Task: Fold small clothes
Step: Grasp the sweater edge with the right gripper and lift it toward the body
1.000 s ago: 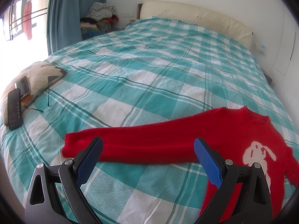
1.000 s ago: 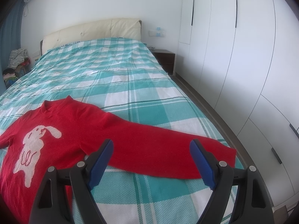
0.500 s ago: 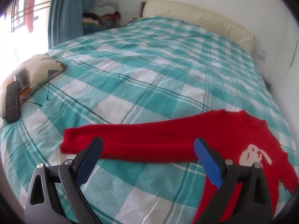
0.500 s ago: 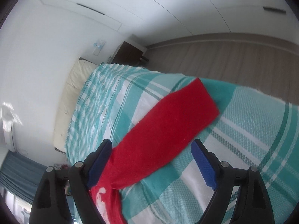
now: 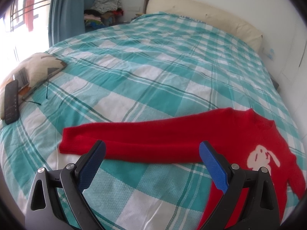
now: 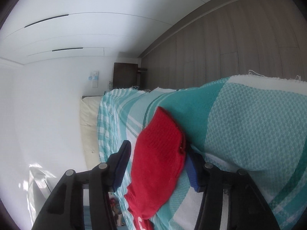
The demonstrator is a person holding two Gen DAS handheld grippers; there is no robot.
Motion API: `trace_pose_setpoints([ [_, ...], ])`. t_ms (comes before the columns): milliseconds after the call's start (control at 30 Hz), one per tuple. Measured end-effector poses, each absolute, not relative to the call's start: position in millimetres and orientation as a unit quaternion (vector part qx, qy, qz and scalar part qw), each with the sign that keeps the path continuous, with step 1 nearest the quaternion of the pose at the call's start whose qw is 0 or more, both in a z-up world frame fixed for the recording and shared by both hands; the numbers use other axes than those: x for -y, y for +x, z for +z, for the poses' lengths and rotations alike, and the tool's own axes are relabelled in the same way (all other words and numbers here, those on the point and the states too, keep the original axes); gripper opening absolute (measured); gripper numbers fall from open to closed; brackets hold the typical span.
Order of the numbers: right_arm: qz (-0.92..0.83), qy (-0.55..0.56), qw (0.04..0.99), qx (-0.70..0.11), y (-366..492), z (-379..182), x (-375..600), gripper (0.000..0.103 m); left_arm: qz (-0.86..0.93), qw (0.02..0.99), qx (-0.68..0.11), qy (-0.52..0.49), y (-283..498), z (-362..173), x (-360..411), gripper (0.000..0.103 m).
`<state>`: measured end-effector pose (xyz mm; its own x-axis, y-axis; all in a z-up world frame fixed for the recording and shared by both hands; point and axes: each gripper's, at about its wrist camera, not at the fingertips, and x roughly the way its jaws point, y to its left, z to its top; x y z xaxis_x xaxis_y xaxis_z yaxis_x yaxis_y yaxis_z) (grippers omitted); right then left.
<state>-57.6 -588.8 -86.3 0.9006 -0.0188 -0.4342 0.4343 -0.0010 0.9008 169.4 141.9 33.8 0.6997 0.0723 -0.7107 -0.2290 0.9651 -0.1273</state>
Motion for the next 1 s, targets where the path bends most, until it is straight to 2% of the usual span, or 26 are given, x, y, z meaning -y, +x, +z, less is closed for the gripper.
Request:
trace_pose_setpoints([
  [133, -0.172, 0.676, 0.696, -0.173, -53.9, -90.3, 589.0, 0.023, 0.086, 0.916, -0.378, -0.106, 170.5, 32.8, -143.1, 0.098],
  [200, -0.188, 0.657, 0.704, -0.195, -55.2, -89.3, 587.8, 0.002, 0.087, 0.914, -0.38, -0.11, 170.5, 32.1, -144.7, 0.098],
  [300, -0.212, 0.608, 0.736, -0.208, -55.3, -67.7, 582.0, 0.004, 0.087, 0.915, -0.377, -0.116, 170.2, 33.7, -148.1, 0.098],
  [433, -0.194, 0.501, 0.819, -0.2, -27.3, 2.8, 557.8, 0.004, 0.087, 0.916, -0.373, -0.117, 170.2, 35.8, -149.1, 0.098],
  [567, -0.106, 0.398, 0.888, -0.205, 42.3, 85.2, 497.9, 0.004, 0.082, 0.918, -0.37, -0.118, 169.4, 40.0, -149.7, 0.098],
  [700, 0.01, 0.278, 0.931, -0.237, 128.4, 144.6, 391.7, 0.004, 0.09, 0.921, -0.359, -0.122, 169.0, 45.4, -155.7, 0.098],
  [833, 0.107, 0.201, 0.932, -0.283, 176.7, 153.5, 275.2, 0.004, 0.1, 0.918, -0.355, -0.144, 169.5, 46.4, -168.7, 0.098],
  [1000, 0.174, 0.132, 0.914, -0.341, 225.6, 109.4, 166.1, 0.004, 0.115, 0.921, -0.342, -0.147, 169.1, 50.3, -178.0, 0.098],
])
